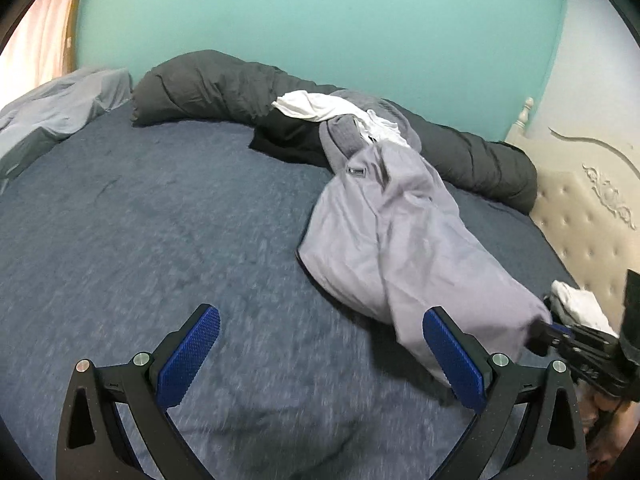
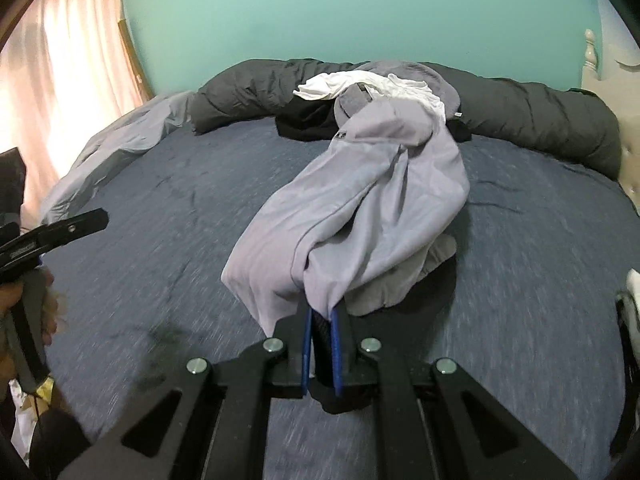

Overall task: Fold clothes
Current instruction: 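Lift the grey jacket with the right tool and drag it across the bed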

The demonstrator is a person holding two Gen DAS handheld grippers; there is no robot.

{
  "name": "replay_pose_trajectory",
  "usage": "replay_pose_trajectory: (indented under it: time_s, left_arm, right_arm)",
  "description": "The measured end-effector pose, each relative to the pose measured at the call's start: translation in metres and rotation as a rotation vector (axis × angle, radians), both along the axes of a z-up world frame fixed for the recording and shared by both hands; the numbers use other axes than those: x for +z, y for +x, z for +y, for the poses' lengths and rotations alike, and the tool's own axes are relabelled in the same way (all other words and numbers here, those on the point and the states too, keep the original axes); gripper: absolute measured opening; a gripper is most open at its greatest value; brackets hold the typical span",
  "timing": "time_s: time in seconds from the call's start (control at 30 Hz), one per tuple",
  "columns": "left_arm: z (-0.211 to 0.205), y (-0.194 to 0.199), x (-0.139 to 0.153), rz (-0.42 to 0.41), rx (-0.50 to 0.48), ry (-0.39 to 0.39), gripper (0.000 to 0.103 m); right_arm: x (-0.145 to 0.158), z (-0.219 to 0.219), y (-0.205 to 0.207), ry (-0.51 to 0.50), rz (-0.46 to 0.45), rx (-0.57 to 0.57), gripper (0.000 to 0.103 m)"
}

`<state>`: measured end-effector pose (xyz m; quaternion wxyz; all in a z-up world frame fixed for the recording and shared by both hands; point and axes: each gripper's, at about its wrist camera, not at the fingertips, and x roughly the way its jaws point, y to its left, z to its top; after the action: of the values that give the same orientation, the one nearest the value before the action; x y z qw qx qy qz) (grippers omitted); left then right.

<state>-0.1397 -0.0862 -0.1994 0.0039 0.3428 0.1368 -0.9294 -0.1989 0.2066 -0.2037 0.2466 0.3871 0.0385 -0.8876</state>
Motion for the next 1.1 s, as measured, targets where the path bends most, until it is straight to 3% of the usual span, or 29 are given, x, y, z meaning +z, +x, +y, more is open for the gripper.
replay_pose_trajectory:
  time_s: [0.2, 0.43, 0.6, 0.67, 0.77, 0.87, 1.1]
  left_arm:
    - [-0.008, 0.034, -0.001, -0.015, 0.022, -0.009, 0.103]
    - [-0.014, 0.040, -0.010, -0.031, 0.029, -0.028, 0.103]
    - [-0.013, 0.033, -0.028, -0.042, 0.043, -0.008, 0.103]
    - [-0.012, 0.028, -0.037, -0.049, 0.044, 0.005, 0.103]
    - [-0.010, 0.019, -0.055, -0.059, 0.045, 0.006, 0.103]
    - [-0.011, 0.010, -0.075, -0.082, 0.050, 0.016, 0.103]
    - [-0.014, -0.003, -0.114, -0.116, 0.056, 0.037, 0.103]
  right_arm:
    - [-0.010, 0.037, 0.045, 0.029, -0.053, -0.036, 0.008]
    - [-0.044, 0.068, 0.034, 0.085, -0.149, -0.155, 0.011]
    - [-0.032, 0.072, 0.025, 0.089, -0.098, -0.247, 0.018]
    - [-0.018, 0.072, 0.022, 0.069, -0.048, -0.271, 0.027]
    - [-0.006, 0.062, 0.014, 0.017, -0.011, -0.239, 0.047]
    - [-0.011, 0.034, 0.000, 0.037, -0.015, -0.174, 0.056]
    - [-0.057, -0.022, -0.037, 0.136, -0.066, -0.082, 0.058]
